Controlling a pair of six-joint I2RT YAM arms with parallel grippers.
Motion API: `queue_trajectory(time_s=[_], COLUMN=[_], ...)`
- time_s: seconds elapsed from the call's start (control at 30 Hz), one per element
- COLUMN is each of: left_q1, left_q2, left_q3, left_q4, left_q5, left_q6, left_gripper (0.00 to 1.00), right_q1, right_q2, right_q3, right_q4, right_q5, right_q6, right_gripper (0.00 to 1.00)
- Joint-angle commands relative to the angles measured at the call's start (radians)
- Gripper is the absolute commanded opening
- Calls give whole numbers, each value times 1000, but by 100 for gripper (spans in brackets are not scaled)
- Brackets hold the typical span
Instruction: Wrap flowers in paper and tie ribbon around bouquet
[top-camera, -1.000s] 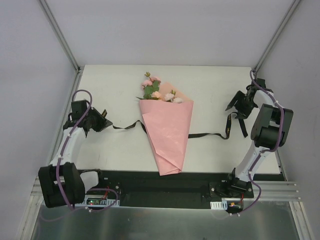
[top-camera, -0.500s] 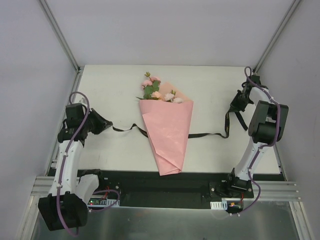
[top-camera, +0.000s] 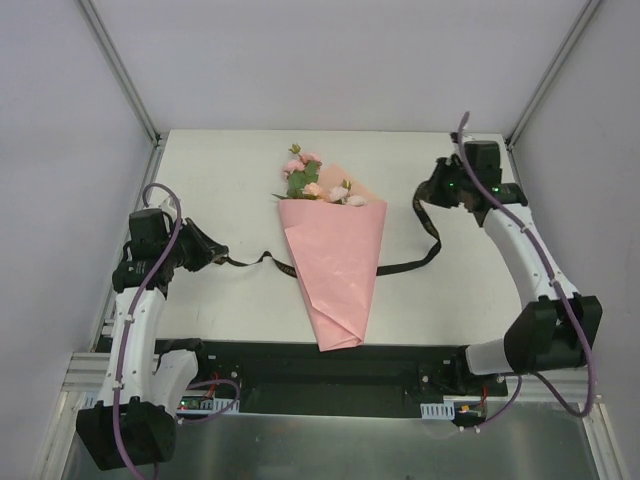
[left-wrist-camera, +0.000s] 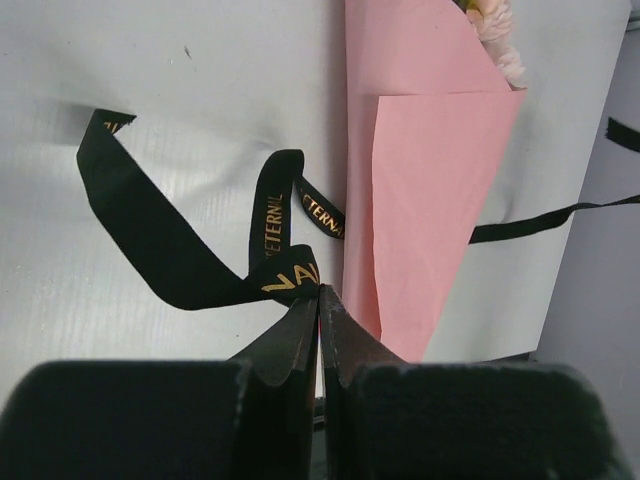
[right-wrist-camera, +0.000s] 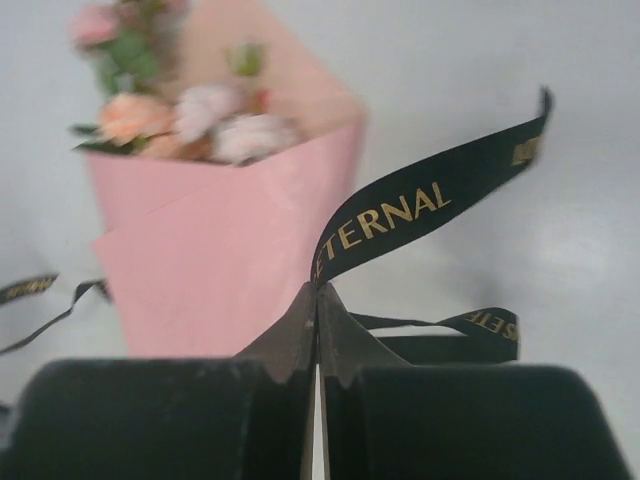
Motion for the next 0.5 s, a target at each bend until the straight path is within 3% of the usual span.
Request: queue_trajectory(time_s=[0.0,0.2,0.47], left_q1=[-5,-27,-94], left_q2=[-55,-72,-136], left_q3=[-21,-78,-126], left_q4=[-8,-8,-9], left_q5=[32,73,44], left_q6=[17,-20,-60], left_gripper=[0,0,0], right_q1=[268,621,799], right_q2=[-102,-61,259], right_q3=[-48,25,232], right_q4=[119,284,456], right_q5=[-52,12,-101], right_q6=[18,80,132], right_gripper=[0,0,0])
